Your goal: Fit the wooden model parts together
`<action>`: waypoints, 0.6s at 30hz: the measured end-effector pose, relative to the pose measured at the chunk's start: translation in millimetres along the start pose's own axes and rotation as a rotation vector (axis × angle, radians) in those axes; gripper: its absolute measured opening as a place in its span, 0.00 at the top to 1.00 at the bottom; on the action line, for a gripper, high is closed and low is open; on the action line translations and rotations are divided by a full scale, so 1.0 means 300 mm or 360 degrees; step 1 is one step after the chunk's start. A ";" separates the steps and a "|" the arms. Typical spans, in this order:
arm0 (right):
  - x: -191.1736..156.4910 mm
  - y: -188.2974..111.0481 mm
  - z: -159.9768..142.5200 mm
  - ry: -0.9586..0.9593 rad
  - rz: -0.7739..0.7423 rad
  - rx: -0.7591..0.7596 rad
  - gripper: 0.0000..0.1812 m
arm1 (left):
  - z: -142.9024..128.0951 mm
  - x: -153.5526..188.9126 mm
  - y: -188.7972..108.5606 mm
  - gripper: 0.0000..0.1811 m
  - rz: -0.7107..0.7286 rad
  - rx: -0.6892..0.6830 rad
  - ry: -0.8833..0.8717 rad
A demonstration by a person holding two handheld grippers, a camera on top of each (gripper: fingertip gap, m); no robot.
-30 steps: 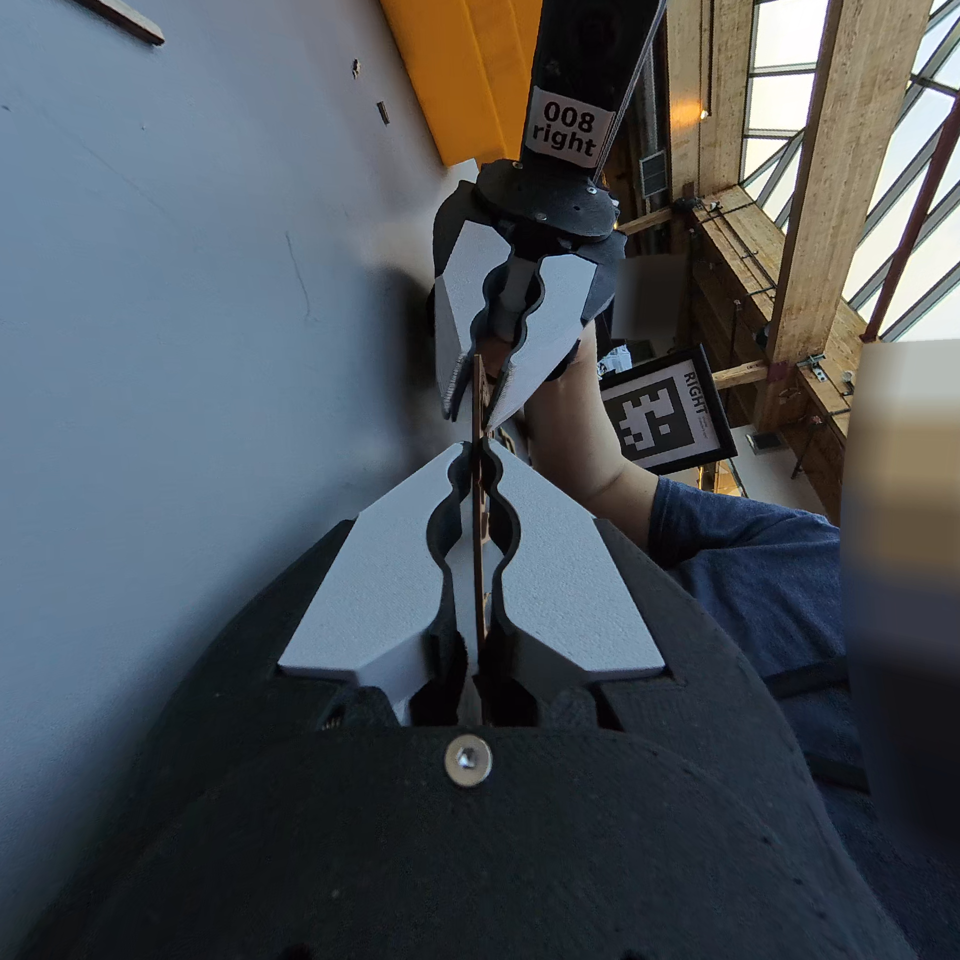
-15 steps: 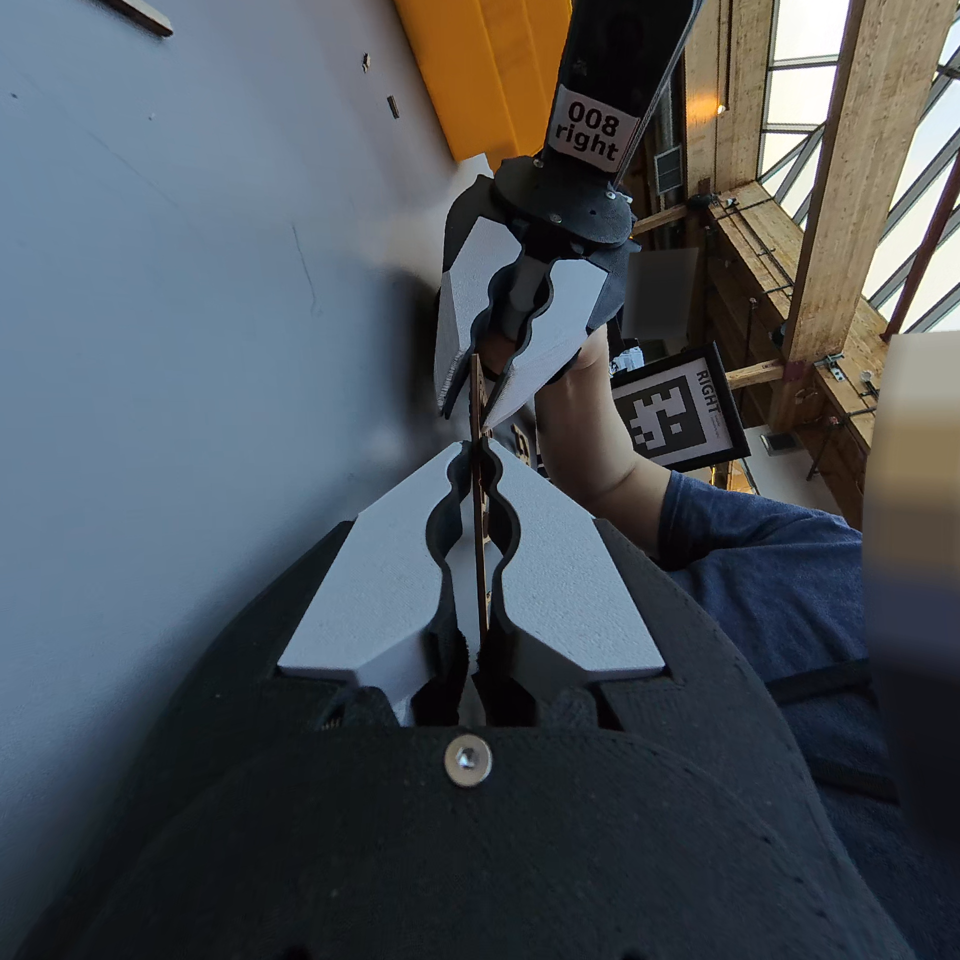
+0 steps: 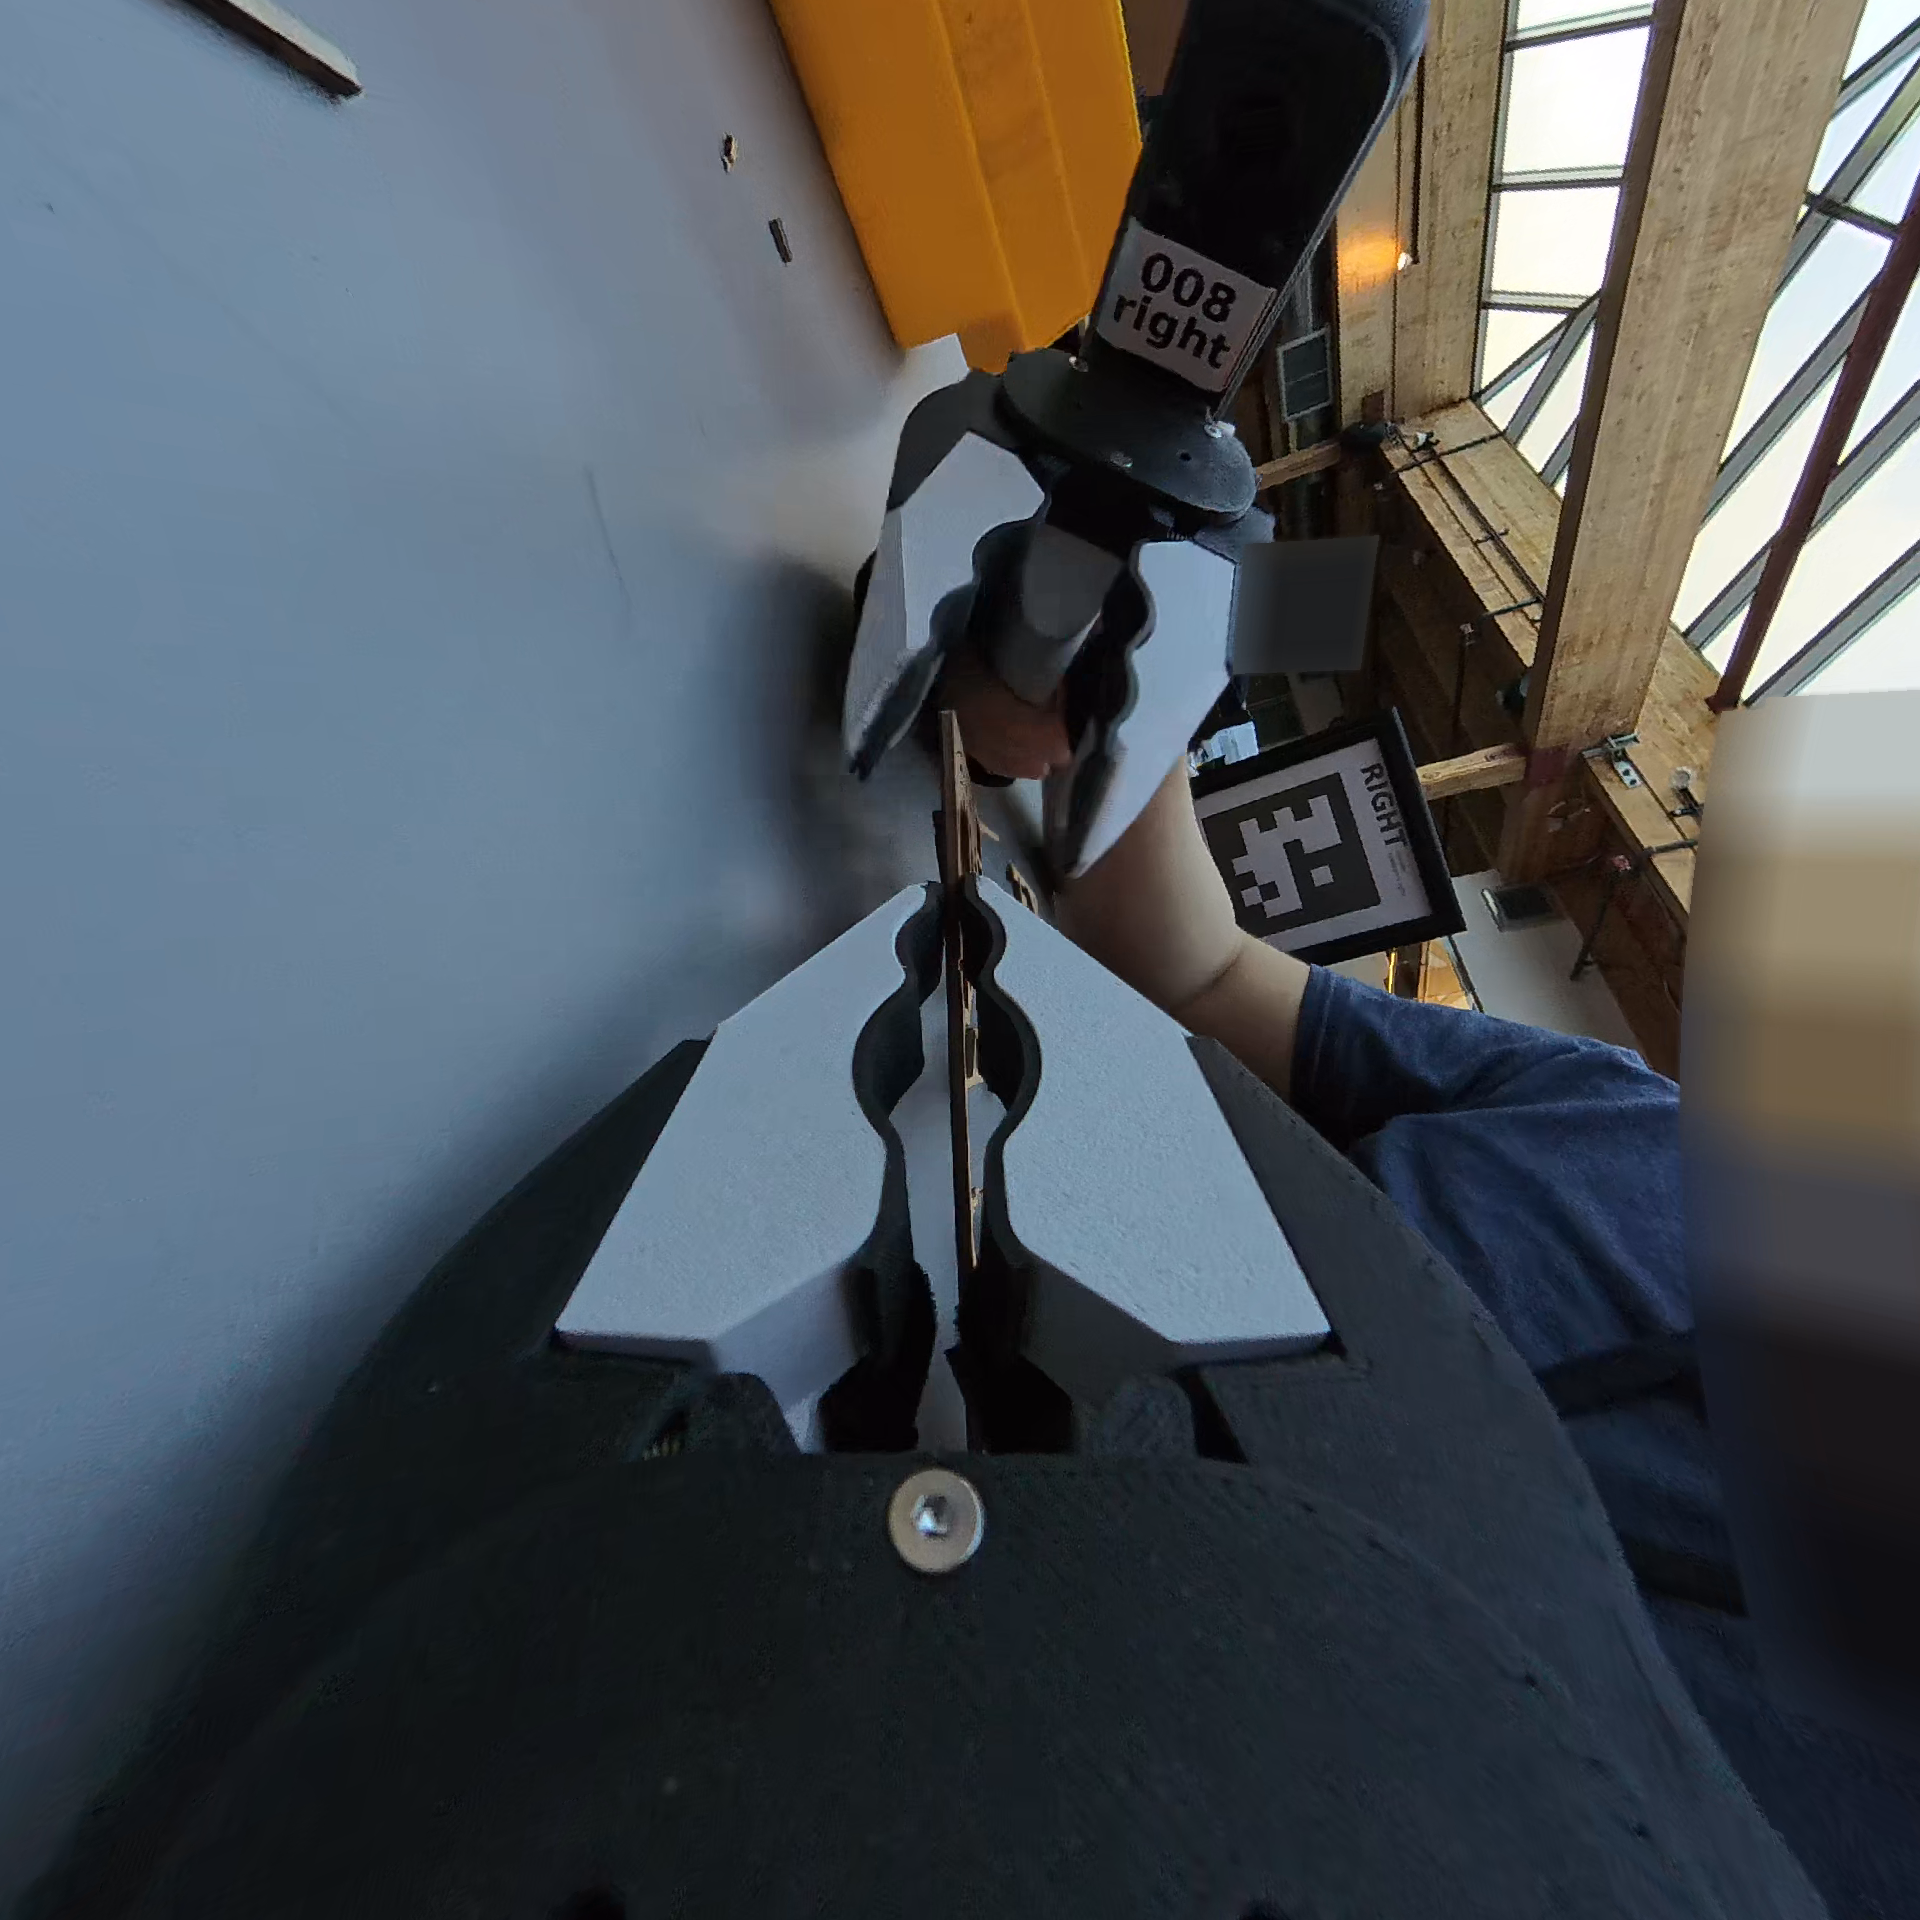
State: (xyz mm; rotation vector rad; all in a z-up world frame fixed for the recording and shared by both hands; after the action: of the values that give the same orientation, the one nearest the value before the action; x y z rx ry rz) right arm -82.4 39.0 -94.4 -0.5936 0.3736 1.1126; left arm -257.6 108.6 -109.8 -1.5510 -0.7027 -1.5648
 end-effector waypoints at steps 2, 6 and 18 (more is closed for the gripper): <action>-0.006 -0.024 0.010 -0.0070 -0.0046 0.0136 0.77 | 0.002 -0.002 -0.004 1.00 -0.0006 0.0008 -0.0018; -0.123 -0.070 0.032 -0.0864 -0.0263 0.0214 0.75 | 0.006 -0.011 -0.004 1.00 -0.0006 -0.0004 -0.0078; -0.114 -0.020 0.001 -0.0550 -0.0553 -0.0107 0.61 | -0.001 0.009 -0.022 1.00 -0.0095 0.0064 0.0029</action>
State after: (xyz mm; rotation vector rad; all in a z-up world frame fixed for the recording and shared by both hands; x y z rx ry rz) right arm -90.8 12.5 -73.3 -0.4910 -0.0662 0.8727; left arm -263.1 111.3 -106.2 -1.4968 -0.7725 -1.5970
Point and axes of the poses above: each gripper's, where its closed fingertips meet, y out along the fingers, z out of its top, x = y × z across the jaws, the point moved 10 cm from there along -y, back along the fingers, and after that the axes turned 15 degrees about -y, right-handed, at the moved point
